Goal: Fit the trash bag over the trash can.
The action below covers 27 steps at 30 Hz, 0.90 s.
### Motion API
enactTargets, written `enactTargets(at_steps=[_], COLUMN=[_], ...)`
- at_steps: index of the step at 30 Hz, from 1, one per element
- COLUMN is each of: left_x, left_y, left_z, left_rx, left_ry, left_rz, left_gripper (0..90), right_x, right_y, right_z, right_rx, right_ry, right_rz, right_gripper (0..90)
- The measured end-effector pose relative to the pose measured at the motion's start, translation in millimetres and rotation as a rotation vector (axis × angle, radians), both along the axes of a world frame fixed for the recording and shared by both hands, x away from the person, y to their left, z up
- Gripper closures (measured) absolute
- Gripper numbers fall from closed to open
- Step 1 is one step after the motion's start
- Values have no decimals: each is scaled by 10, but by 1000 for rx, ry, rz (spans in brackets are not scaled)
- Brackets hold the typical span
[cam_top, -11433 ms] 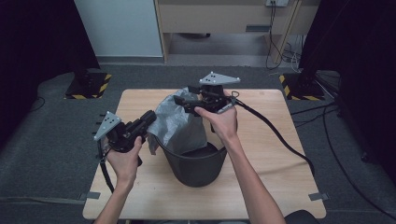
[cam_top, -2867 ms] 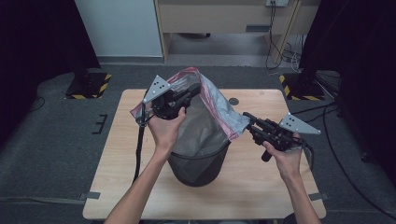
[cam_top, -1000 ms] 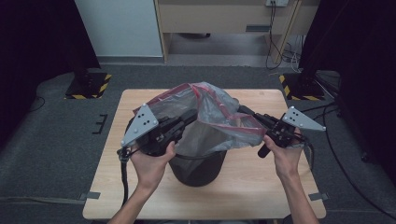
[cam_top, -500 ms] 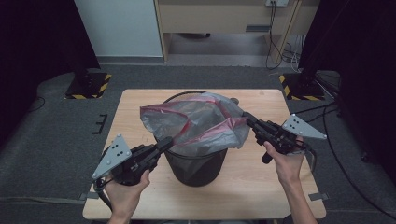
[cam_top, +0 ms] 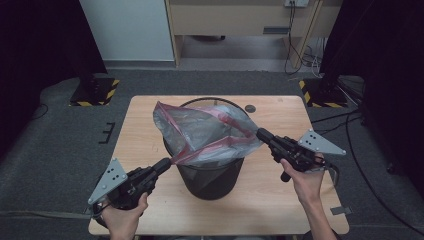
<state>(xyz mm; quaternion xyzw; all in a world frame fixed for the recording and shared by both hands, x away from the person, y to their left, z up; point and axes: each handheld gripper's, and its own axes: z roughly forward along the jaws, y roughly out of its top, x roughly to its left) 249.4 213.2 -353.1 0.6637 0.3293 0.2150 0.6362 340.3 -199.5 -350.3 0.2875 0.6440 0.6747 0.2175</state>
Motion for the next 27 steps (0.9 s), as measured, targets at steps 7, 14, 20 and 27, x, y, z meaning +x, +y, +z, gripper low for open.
enactTargets(at_steps=[7, 14, 20, 27], left_x=[28, 13, 66, 140], left_y=[-4, 104, 93, -154], left_z=[-149, -40, 179, 318], left_rx=[12, -73, -120, -96], left_ry=[39, -59, -147, -190], left_rz=[6, 9, -15, -76], left_gripper=[900, 897, 657, 485], right_x=[-59, -50, -35, -25], right_y=[16, 10, 27, 29], right_z=[-79, -85, -77, -68], right_rx=[-10, -19, -24, -27], right_ry=[38, 38, 38, 39], right_rz=[3, 11, 13, 15], right_gripper=[896, 895, 893, 893])
